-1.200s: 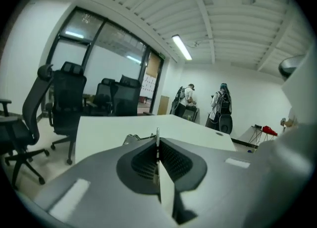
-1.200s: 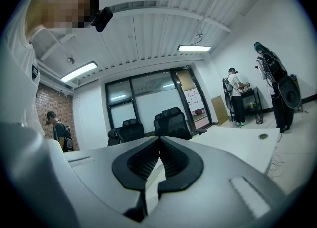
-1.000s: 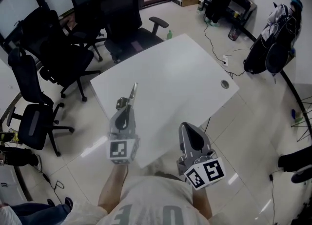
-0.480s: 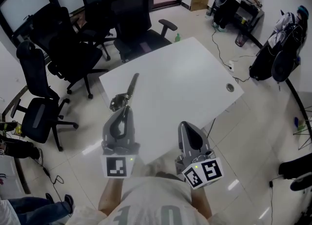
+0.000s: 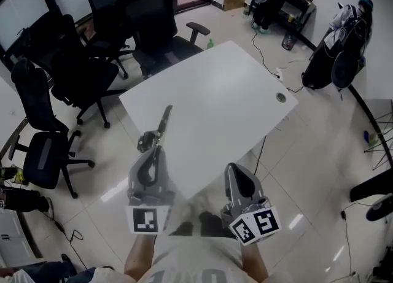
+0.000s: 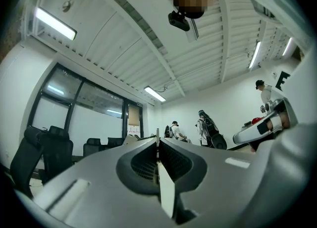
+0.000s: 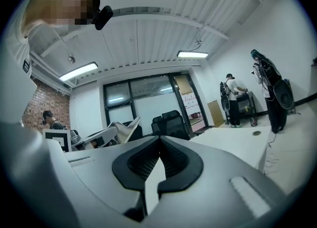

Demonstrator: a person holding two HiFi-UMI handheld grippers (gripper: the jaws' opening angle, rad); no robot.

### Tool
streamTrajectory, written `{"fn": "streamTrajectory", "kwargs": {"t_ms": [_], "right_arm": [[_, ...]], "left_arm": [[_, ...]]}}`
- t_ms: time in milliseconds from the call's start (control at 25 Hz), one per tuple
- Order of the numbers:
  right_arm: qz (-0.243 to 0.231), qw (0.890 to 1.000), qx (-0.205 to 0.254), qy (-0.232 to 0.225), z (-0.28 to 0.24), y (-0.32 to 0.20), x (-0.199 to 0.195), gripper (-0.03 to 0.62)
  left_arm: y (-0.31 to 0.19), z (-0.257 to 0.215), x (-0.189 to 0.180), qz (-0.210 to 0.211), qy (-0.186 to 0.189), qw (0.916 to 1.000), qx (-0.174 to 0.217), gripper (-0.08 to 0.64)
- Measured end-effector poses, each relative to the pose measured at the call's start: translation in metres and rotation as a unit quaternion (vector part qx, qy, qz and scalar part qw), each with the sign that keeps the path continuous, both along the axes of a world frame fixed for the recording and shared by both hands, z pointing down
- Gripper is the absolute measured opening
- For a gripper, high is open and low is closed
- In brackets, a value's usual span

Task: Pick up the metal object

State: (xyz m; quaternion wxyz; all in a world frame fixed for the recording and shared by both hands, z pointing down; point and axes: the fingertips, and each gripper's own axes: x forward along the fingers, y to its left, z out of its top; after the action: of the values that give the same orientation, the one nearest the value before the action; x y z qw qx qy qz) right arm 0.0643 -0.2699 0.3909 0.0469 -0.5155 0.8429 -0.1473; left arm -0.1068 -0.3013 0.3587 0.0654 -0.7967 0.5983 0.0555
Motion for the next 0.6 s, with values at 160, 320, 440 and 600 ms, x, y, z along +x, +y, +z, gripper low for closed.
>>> {"fn": "streamTrajectory", "kwargs": {"t_ms": [160, 320, 440, 600], "right_arm": [[0.003, 1.0, -0.015, -0.017, 0.012, 0.031, -0.004, 0.012], [-0.025, 1.0, 0.004, -0.008, 0.0, 0.073, -0.023, 0.012], [-0.035, 0.999, 0.033, -0.01, -0.013, 0.113, -0.021, 0.012], [-0.029, 0.998, 0.046, -0.017, -0.009, 0.184, 0.0, 0.012]], "left_arm": [[0.023, 0.003, -0.011, -0.005, 0.003, 1.0, -0.001, 0.002], [0.064, 0.003, -0.029, -0.024, 0.018, 0.9995, -0.002, 0.002], [0.103, -0.004, -0.032, -0.036, 0.015, 0.999, 0.023, 0.002], [0.171, -0.006, -0.024, -0.049, 0.007, 0.9976, 0.049, 0.002]]}}
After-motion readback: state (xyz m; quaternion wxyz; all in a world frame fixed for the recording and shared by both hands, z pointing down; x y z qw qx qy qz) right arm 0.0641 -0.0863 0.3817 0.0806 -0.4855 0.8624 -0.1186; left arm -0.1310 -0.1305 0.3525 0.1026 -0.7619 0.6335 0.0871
